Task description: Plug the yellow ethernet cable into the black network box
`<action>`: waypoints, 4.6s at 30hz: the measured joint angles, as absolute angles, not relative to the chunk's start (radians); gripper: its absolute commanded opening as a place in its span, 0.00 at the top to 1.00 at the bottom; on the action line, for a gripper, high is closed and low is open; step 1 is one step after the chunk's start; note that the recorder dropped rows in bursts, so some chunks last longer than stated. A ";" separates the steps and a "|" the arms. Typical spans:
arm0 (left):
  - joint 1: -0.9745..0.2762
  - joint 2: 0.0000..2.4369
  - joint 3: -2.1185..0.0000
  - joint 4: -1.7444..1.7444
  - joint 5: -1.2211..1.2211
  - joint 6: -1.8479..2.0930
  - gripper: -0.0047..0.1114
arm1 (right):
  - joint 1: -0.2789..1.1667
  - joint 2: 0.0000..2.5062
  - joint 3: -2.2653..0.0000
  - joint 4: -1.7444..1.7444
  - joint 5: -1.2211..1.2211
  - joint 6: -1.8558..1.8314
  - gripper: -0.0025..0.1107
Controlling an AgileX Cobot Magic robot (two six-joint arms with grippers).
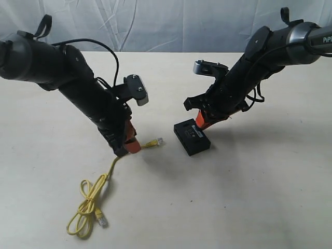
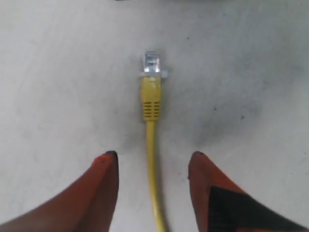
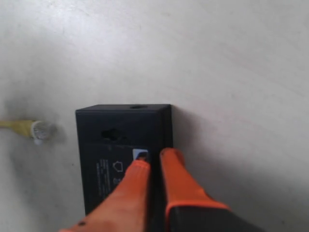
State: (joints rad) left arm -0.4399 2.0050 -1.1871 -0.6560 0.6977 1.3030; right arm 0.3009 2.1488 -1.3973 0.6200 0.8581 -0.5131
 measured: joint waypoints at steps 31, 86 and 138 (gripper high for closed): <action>-0.566 2.089 -1.345 -0.451 0.744 0.998 0.96 | 0.301 2.149 -1.397 0.628 0.858 -0.515 0.93; -0.574 2.109 -1.371 -0.447 0.721 0.947 0.96 | 0.301 2.149 -1.397 0.636 0.860 -0.515 0.93; -0.574 2.088 -1.373 -0.483 0.731 0.973 0.96 | 0.301 2.149 -1.397 0.634 0.856 -0.515 0.93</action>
